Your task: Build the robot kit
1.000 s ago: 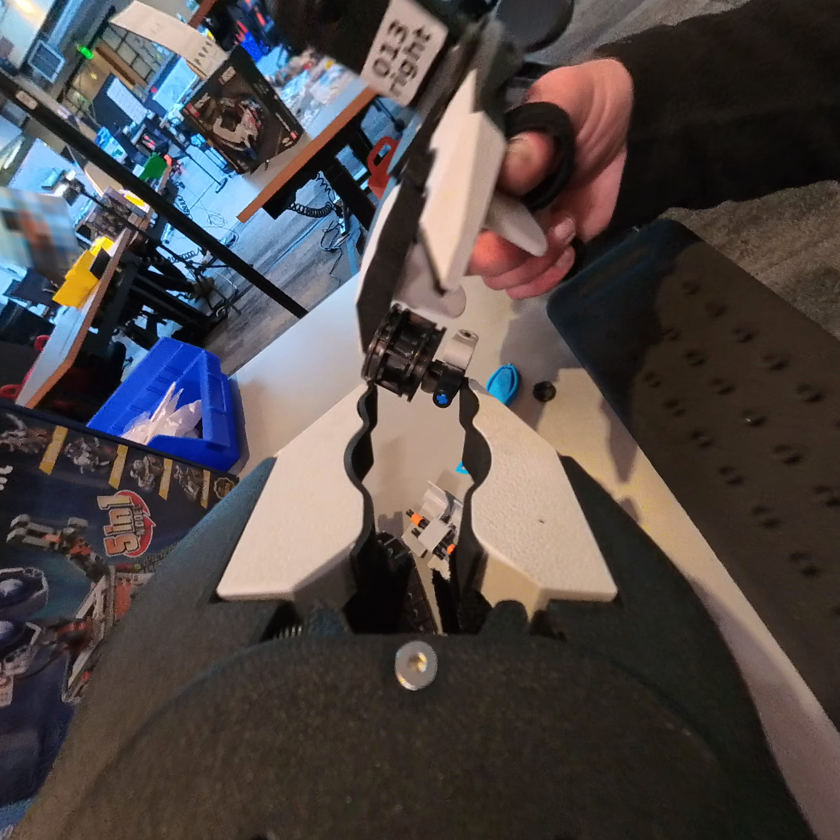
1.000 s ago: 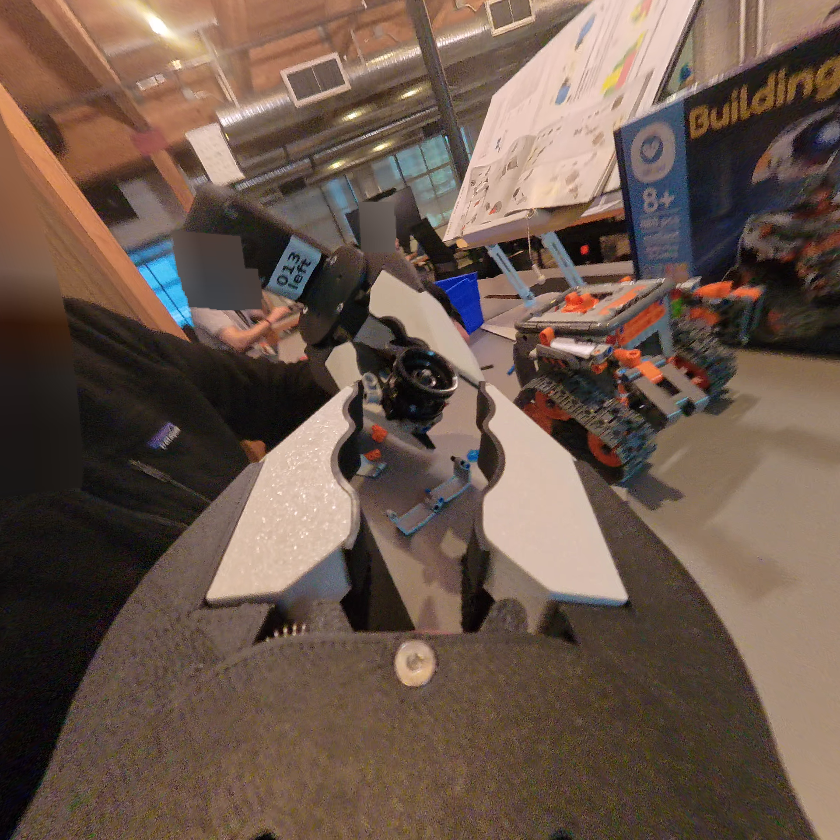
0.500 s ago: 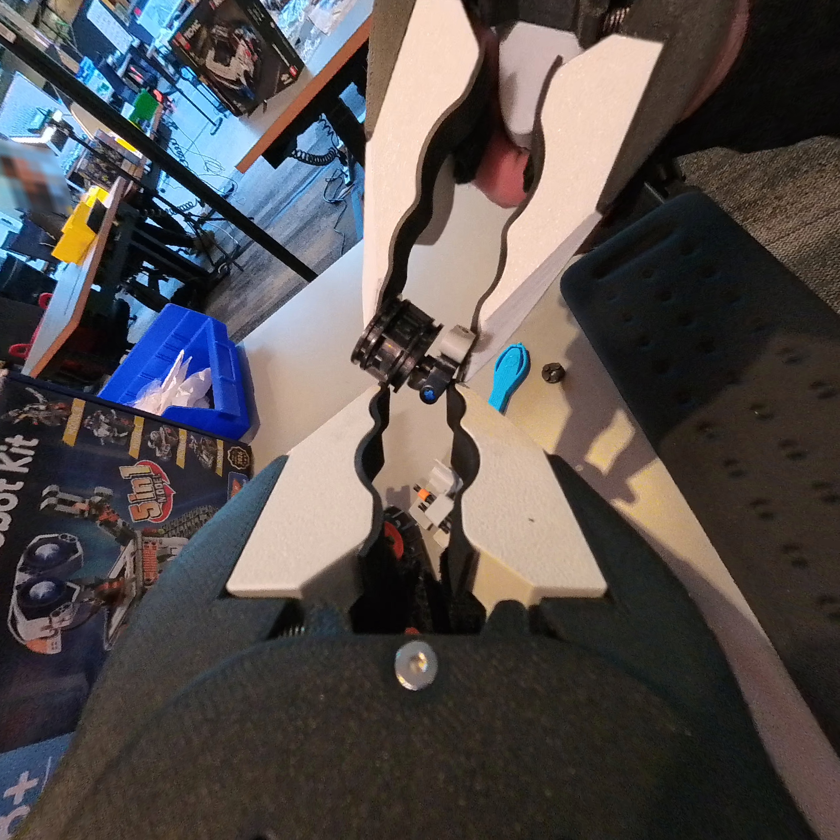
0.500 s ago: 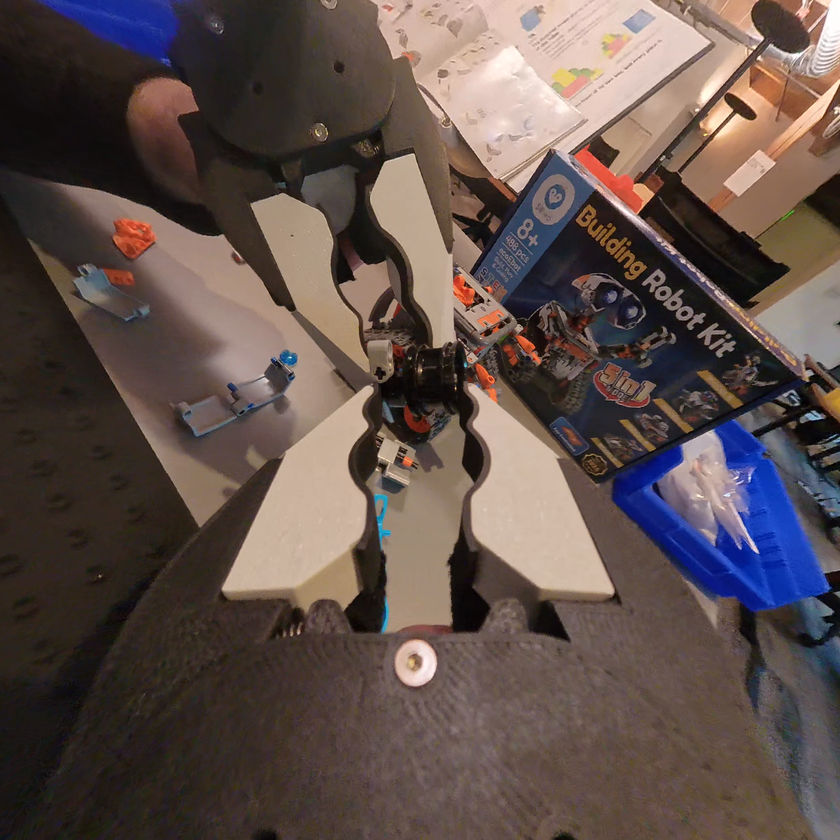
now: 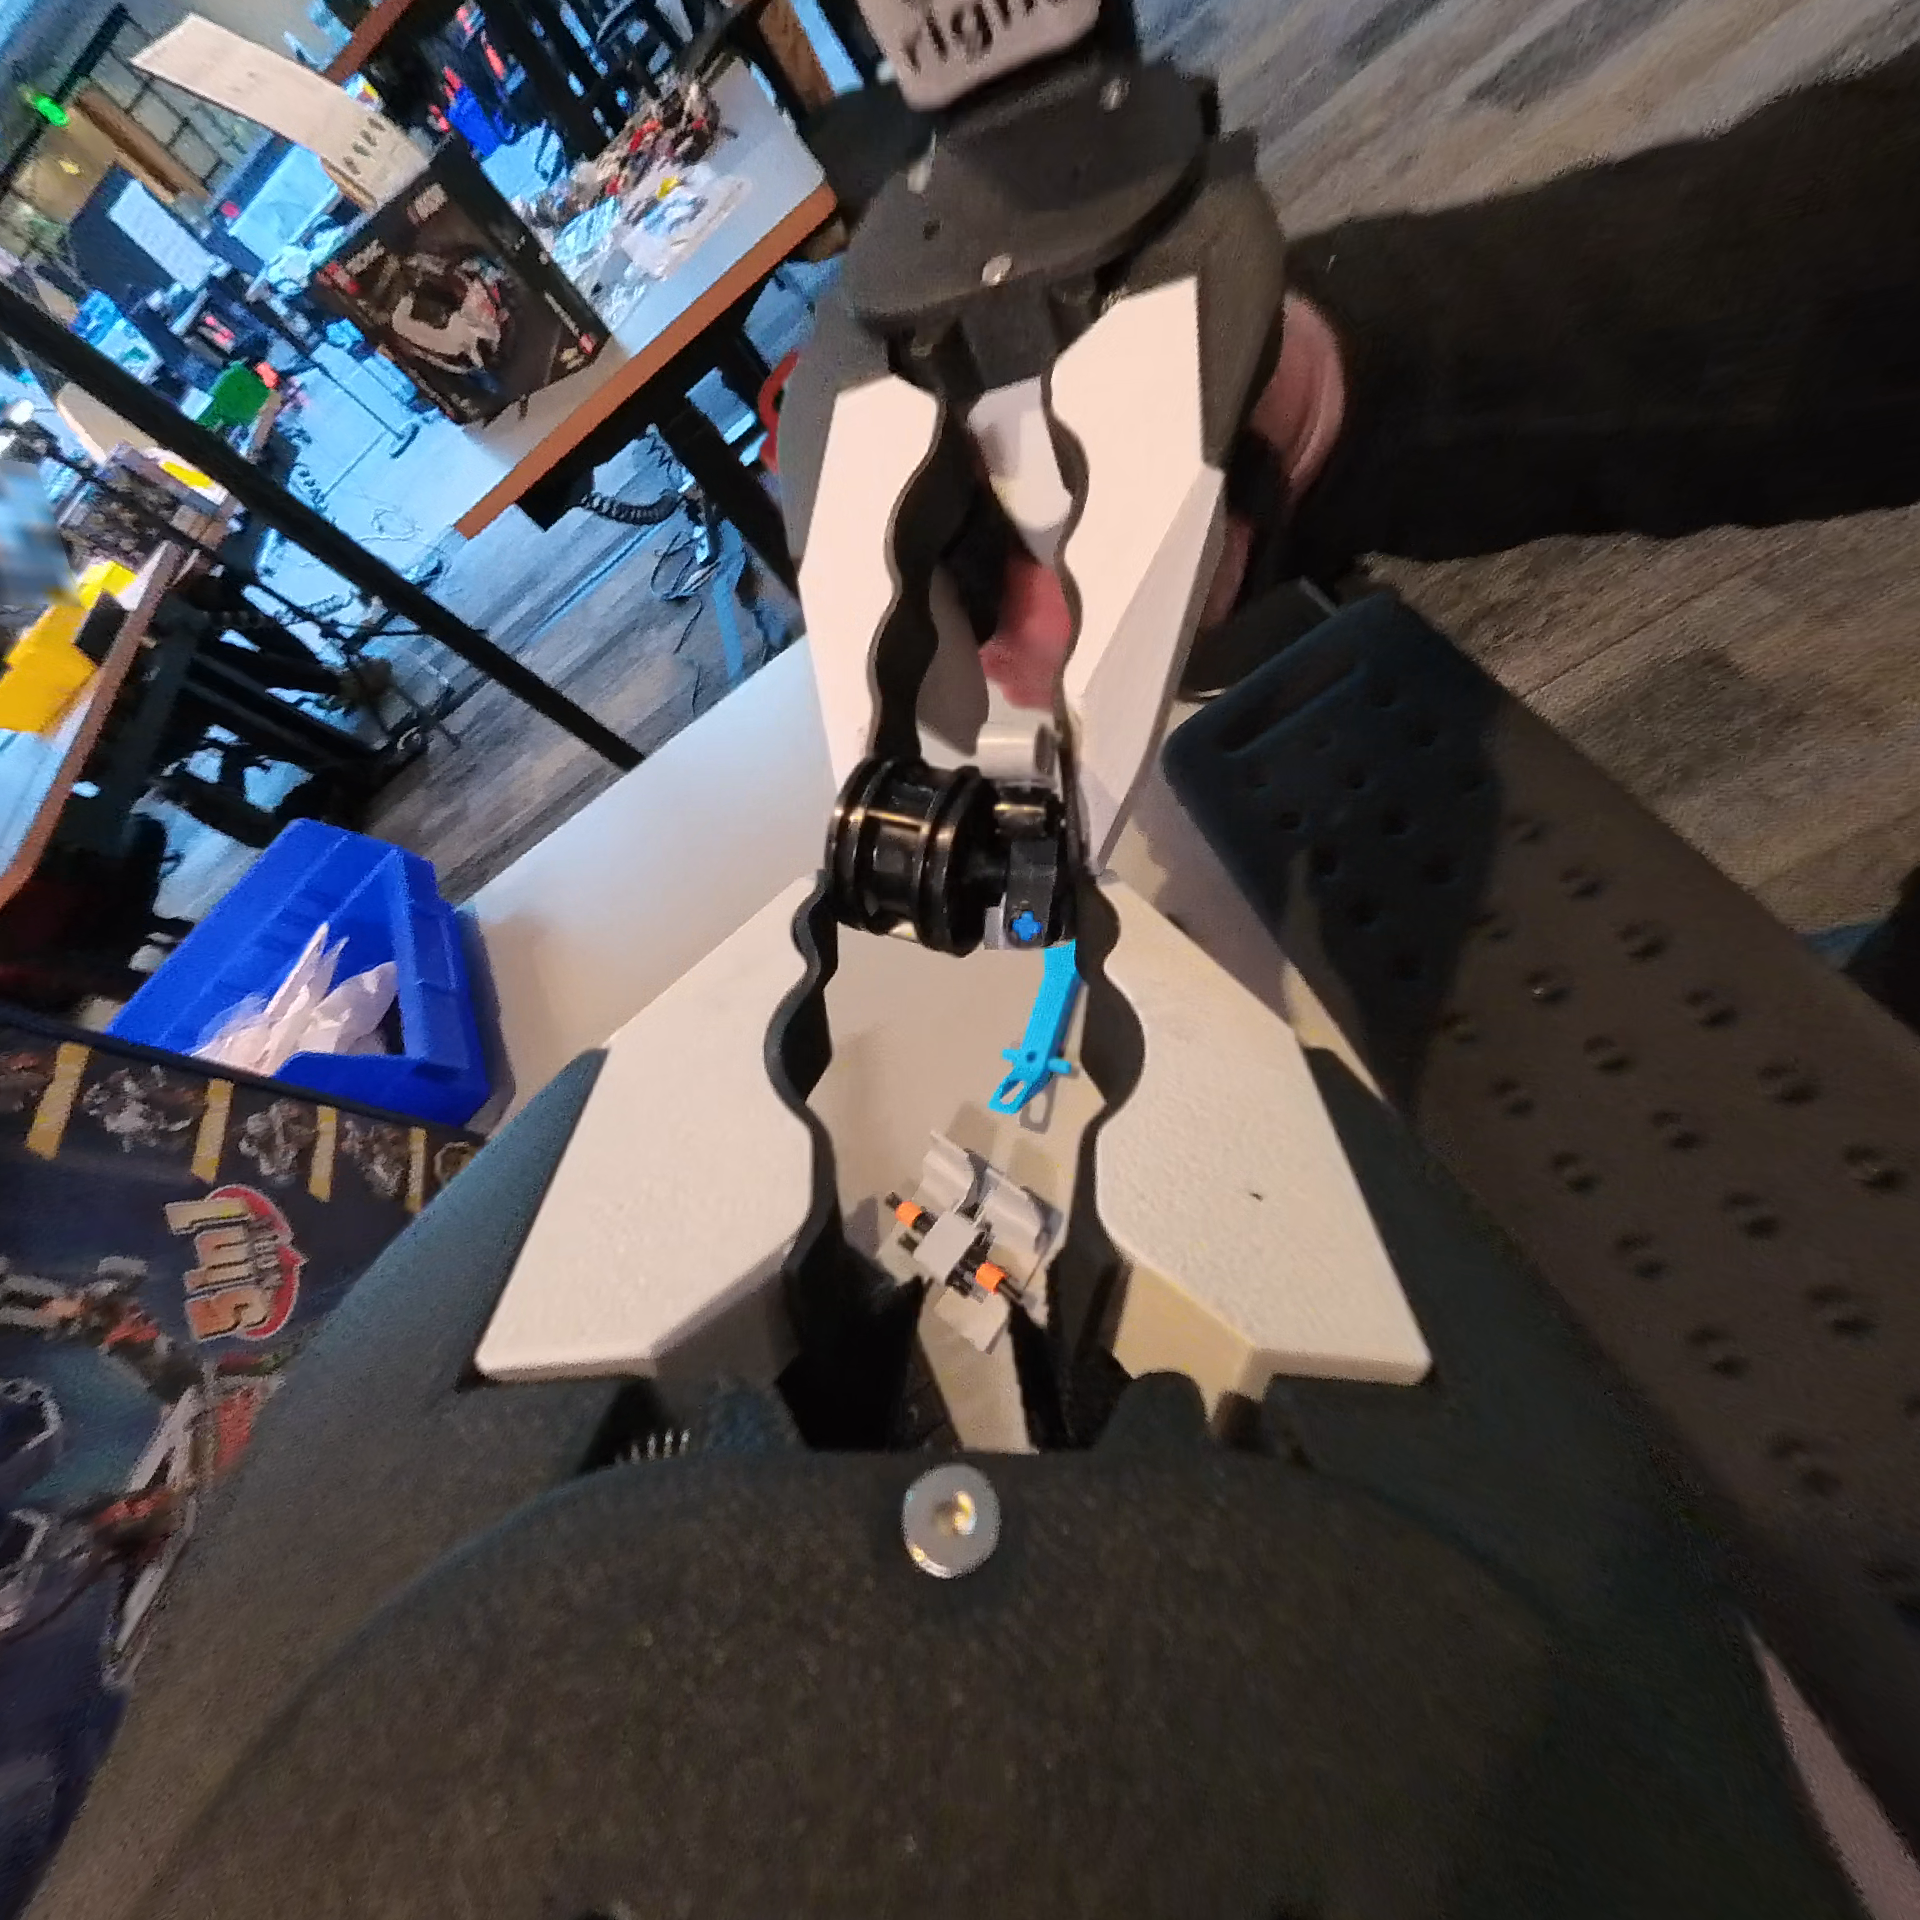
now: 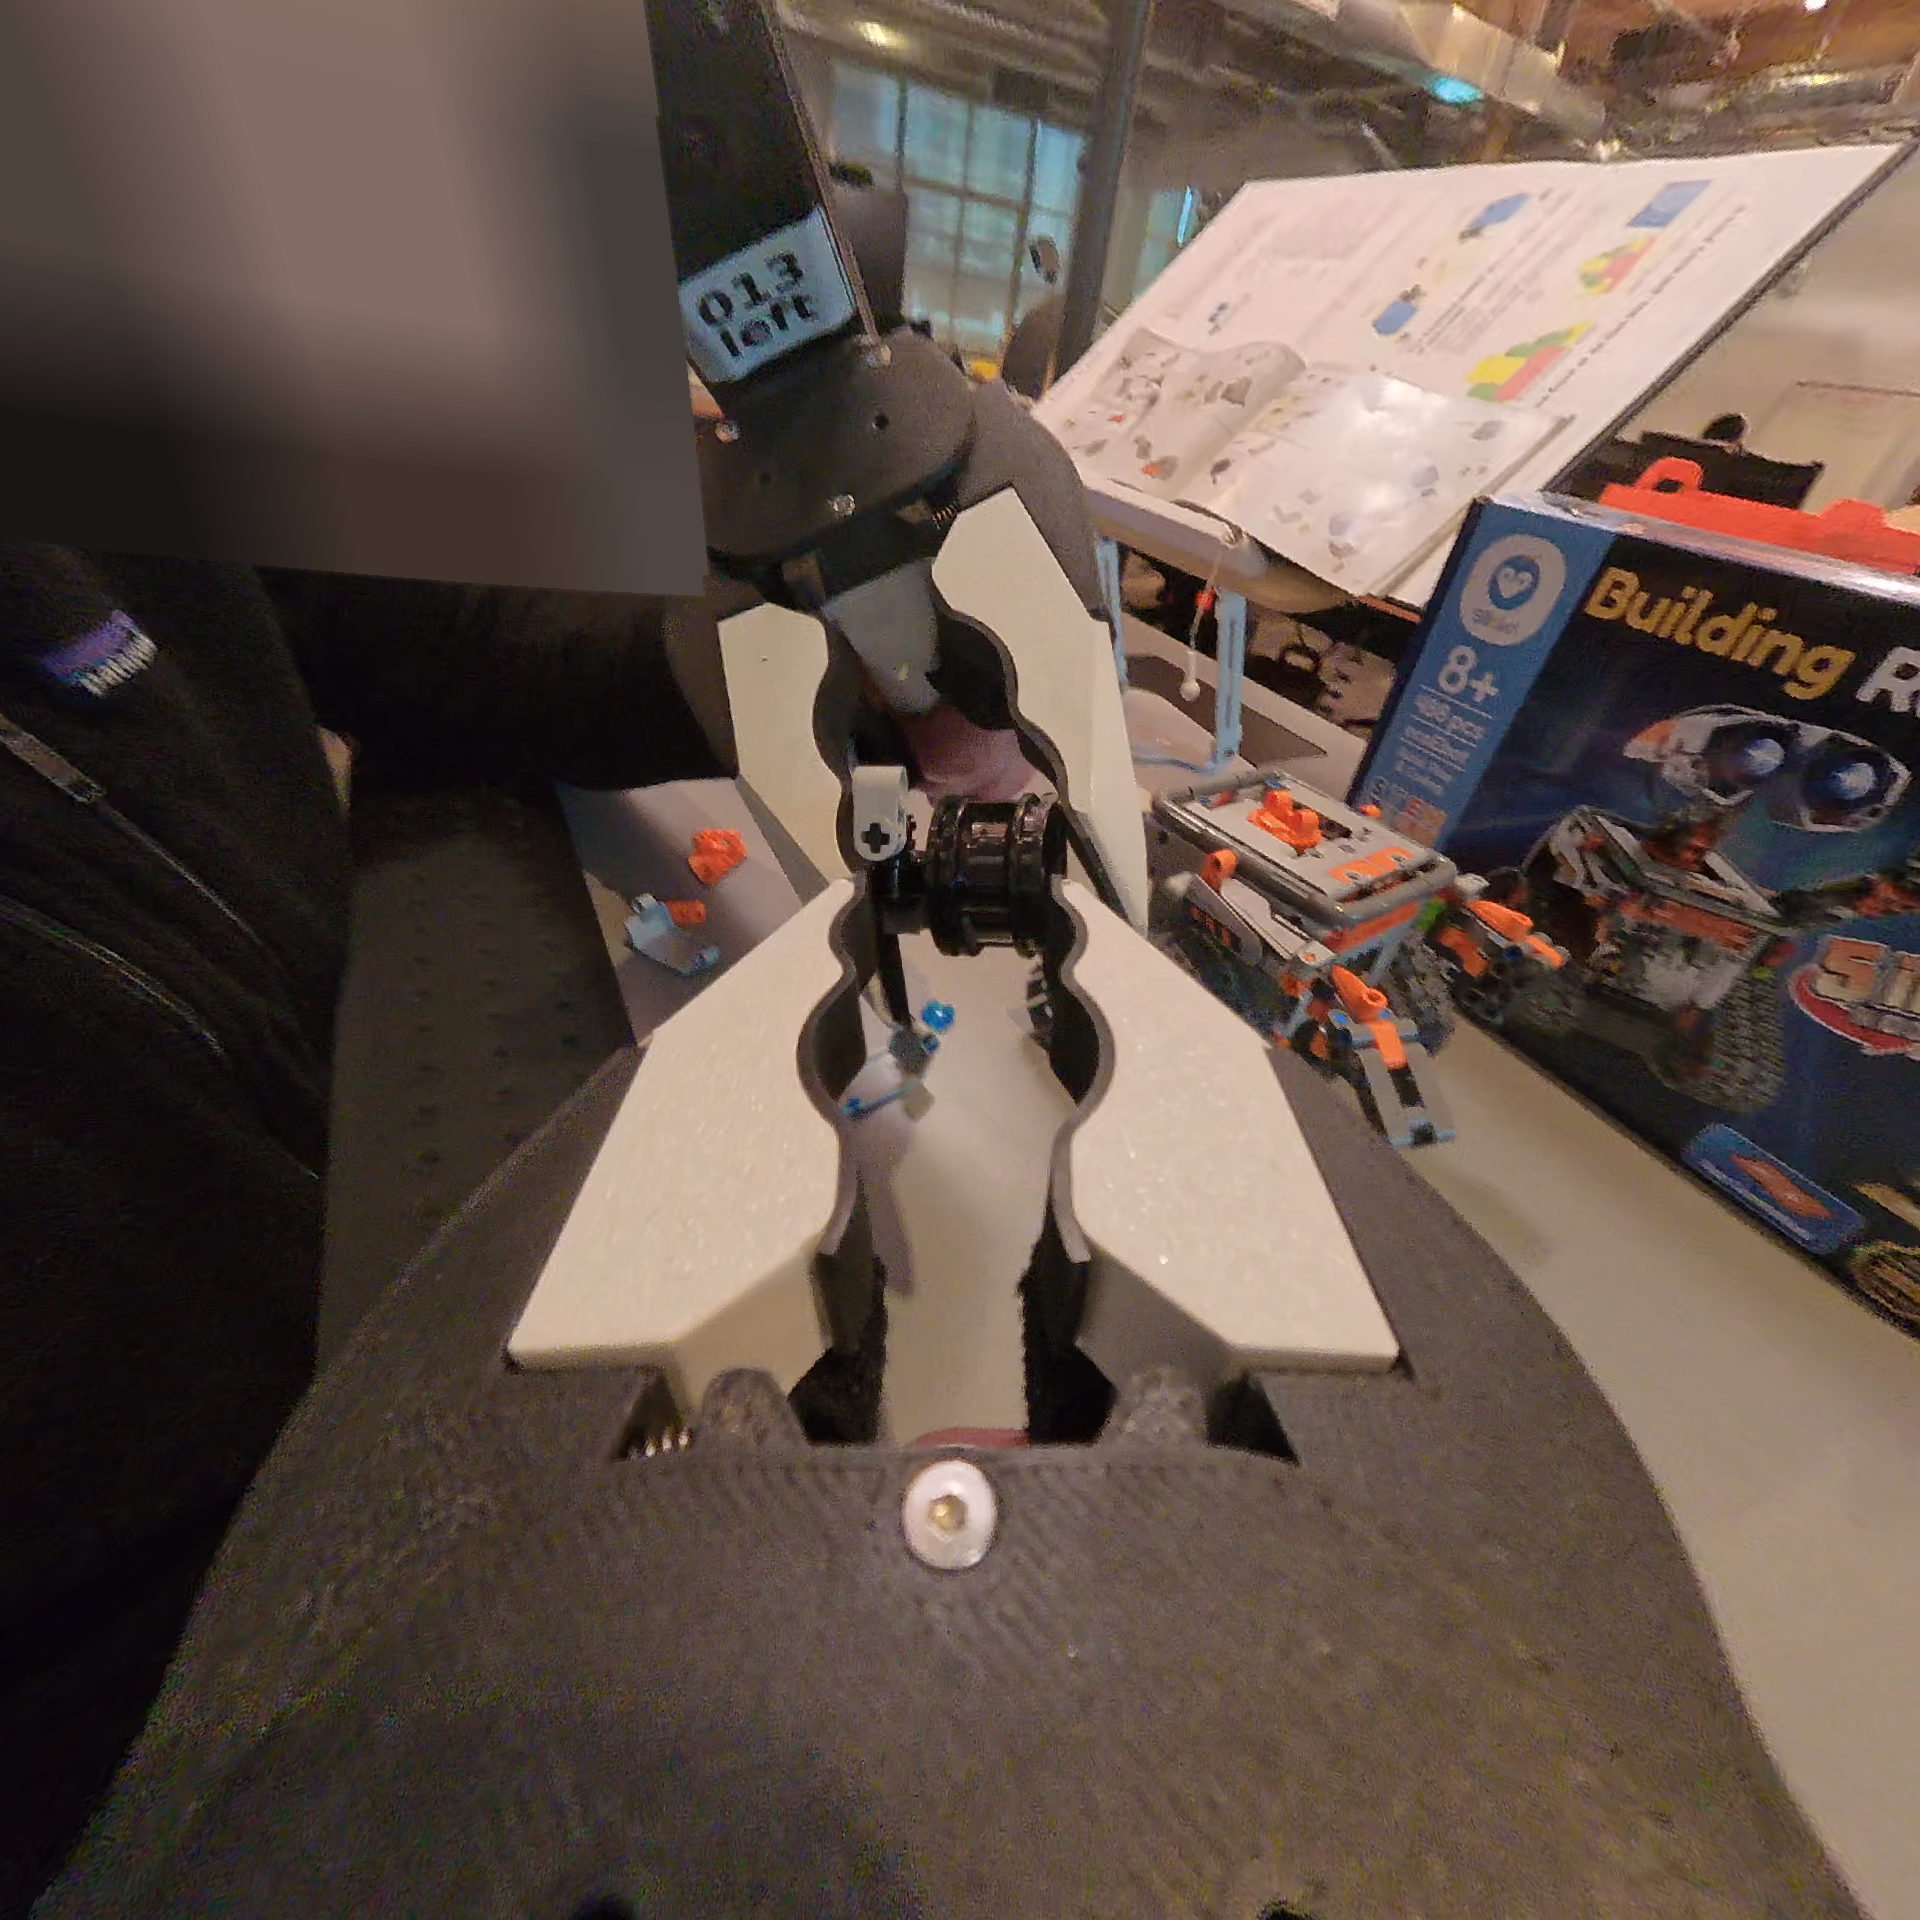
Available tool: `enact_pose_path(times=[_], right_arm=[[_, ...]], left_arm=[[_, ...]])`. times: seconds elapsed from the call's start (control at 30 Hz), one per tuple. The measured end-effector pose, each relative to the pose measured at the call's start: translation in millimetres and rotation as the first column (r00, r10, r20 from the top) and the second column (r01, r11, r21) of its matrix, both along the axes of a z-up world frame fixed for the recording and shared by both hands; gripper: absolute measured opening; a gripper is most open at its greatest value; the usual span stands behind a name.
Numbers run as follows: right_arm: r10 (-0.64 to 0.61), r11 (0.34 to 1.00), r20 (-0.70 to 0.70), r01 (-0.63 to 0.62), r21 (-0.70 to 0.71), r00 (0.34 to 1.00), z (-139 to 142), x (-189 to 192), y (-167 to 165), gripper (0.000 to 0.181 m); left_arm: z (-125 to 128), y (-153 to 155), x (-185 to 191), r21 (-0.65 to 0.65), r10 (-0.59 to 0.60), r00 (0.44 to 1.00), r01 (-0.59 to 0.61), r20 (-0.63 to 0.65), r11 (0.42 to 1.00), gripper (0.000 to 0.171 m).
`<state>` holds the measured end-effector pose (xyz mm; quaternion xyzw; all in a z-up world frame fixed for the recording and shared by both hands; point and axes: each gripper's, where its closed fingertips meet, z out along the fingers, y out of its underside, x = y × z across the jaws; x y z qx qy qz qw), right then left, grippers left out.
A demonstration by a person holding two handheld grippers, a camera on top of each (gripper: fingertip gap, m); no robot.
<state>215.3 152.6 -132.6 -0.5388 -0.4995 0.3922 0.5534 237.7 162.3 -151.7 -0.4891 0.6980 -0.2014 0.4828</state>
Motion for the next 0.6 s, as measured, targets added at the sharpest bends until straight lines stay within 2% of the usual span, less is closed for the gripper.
enact_pose_path(times=[0.1,0.27,0.6], right_arm=[[0.047,0.999,-0.037,-0.047,-0.014,0.998,2.9,-1.2,-3.9,0.029],[0.065,0.998,-0.029,-0.064,0.02,0.997,4.4,-2.9,-7.1,0.029],[0.059,0.994,0.094,-0.067,0.081,0.994,-0.2,-2.2,-10.0,0.027]], left_arm=[[3.5,-4.5,-0.8,-0.027,-0.018,1.0,0.018,0.007,0.999,0.043],[5.7,-6.3,-2.5,0.018,-0.003,1.0,0.003,-0.01,1.0,0.042],[2.5,-7.3,-1.1,0.076,0.035,0.999,-0.033,-0.028,0.997,0.04]])
